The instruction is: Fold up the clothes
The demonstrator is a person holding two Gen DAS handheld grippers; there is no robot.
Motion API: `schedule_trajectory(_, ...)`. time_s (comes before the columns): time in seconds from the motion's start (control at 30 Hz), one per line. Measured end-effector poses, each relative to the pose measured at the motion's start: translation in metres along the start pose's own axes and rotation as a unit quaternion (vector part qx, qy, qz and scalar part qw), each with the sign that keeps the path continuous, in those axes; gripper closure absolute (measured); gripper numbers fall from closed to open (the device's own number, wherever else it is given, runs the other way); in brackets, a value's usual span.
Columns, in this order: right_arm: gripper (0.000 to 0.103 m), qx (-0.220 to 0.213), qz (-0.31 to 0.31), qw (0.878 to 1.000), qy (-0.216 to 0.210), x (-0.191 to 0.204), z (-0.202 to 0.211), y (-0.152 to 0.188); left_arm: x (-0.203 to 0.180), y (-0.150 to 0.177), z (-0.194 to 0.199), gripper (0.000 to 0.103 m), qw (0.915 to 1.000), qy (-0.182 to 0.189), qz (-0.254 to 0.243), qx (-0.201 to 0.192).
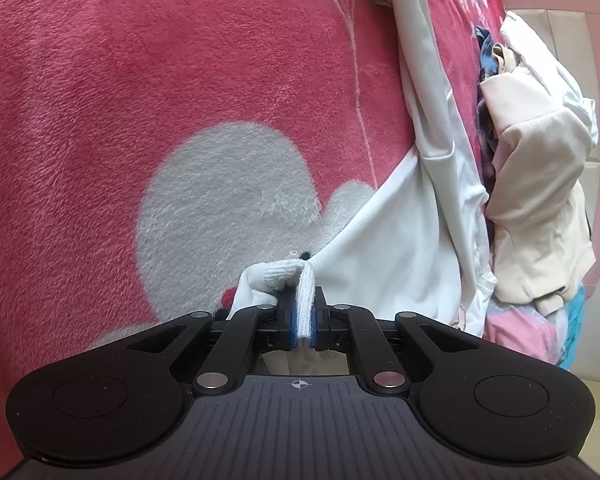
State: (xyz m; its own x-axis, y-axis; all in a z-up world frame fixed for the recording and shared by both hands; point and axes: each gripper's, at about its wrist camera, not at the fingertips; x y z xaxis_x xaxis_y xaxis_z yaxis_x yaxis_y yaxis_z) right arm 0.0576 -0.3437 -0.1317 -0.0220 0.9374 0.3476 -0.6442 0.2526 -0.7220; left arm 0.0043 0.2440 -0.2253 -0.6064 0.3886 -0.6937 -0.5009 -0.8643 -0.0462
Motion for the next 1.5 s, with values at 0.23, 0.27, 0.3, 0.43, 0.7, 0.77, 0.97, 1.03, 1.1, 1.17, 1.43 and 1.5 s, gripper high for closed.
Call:
schedule_trajectory(0.23,0.058,0.043,0.066,0.996,-0.037,0.041,-0.057,-0.020,0.002,0.001,0.002,0.096,1.0000,0.002,0.004,-0.001)
schedule_trajectory(0.27,0.058,0.058,0.061,0.996,-0.031,0.041,-0.069,-0.021,0.003,0.001,0.002,0.096,1.0000,0.003,0.005,-0.001)
schedule_trajectory(0.3,0.058,0.069,0.055,0.996,-0.027,0.041,-0.078,-0.021,0.004,0.001,0.002,0.096,1.0000,0.004,0.006,0.000)
schedule_trajectory(0.43,0.058,0.101,-0.011,0.994,-0.036,0.029,-0.094,-0.017,0.007,0.000,0.002,0.096,0.9999,0.009,0.013,0.004)
schedule_trajectory(0.7,0.055,0.084,-0.138,0.985,-0.052,-0.001,-0.075,-0.025,0.011,0.008,0.003,0.096,0.9997,0.010,0.021,-0.001)
schedule_trajectory(0.77,0.046,0.103,-0.112,0.987,-0.048,0.005,-0.082,-0.025,0.003,0.003,0.000,0.096,0.9997,0.007,0.025,0.000)
schedule_trajectory(0.97,0.047,0.146,-0.111,0.982,-0.049,0.009,-0.098,-0.014,0.002,0.000,-0.003,0.096,0.9993,0.011,0.036,-0.003)
schedule_trajectory(1.03,0.051,0.147,-0.111,0.982,-0.052,0.010,-0.094,-0.012,0.000,-0.001,-0.005,0.096,0.9991,0.011,0.041,-0.003)
schedule_trajectory(1.1,0.061,0.145,-0.100,0.983,-0.045,0.011,-0.088,-0.011,-0.004,-0.003,-0.009,0.096,0.9992,0.008,0.040,-0.003)
schedule_trajectory(1.17,0.079,0.142,-0.092,0.985,-0.042,0.012,-0.082,-0.011,-0.008,-0.005,-0.012,0.096,0.9993,0.006,0.038,-0.004)
schedule_trajectory(1.43,0.097,0.100,-0.078,0.991,-0.048,0.022,-0.053,-0.011,-0.027,-0.004,-0.009,0.098,0.9996,0.008,0.006,-0.027)
schedule_trajectory(1.5,0.097,0.090,-0.082,0.991,-0.063,0.026,-0.037,-0.013,-0.030,-0.005,-0.001,0.098,0.9992,0.020,0.003,-0.034)
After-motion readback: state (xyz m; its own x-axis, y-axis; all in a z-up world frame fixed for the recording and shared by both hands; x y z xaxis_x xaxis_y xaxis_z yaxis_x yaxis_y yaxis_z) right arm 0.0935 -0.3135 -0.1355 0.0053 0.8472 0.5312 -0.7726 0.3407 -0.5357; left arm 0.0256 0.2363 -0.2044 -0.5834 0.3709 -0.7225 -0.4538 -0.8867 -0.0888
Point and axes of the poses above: each gripper's, at about its wrist camera, not at the fingertips, and z roughly against the way its jaws point, x to its left, y to its underside, and after that the axes turned 13 degrees about -x, right-handed
